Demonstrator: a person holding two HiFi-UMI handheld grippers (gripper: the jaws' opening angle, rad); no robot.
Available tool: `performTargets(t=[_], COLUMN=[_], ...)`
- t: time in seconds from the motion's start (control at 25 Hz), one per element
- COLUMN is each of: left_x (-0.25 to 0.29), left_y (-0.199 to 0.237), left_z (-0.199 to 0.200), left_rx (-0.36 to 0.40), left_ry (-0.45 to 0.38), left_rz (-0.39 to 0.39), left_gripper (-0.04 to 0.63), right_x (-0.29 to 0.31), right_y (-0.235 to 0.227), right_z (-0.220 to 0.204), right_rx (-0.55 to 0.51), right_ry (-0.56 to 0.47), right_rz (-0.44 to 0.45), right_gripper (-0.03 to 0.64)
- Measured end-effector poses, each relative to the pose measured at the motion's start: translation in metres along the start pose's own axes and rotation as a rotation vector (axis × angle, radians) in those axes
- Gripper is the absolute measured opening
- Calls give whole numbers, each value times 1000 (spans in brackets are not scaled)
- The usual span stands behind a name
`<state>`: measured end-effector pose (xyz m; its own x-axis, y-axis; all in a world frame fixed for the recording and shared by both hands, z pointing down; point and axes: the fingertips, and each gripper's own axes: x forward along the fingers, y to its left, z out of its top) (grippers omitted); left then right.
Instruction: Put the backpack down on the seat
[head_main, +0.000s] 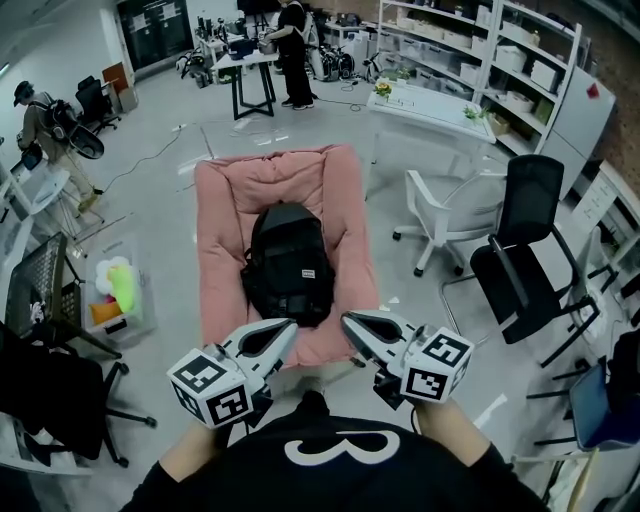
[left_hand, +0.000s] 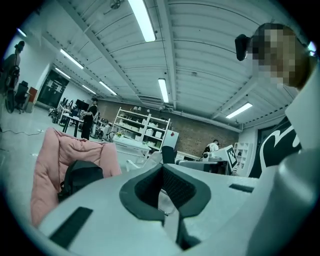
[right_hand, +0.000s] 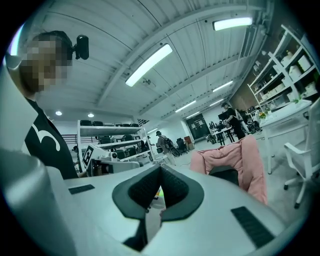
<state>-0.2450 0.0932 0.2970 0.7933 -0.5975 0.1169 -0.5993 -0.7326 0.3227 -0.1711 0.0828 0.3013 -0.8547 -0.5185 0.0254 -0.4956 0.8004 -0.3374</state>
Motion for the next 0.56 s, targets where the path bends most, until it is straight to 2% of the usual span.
performTargets(t=[0.28,0.56], left_x=[-24,-33], left_y=[3,22], left_z=[-3,-11], left_rx=[-2,-15], left_ry=[-24,-24], left_rz=[26,64], left_gripper=[6,6], right_x=[8,24], right_y=[18,12], right_z=[-11,-14], right_rx=[0,1], right_ry=[28,34], right_rz=[-3,-1], right_gripper=[3,3])
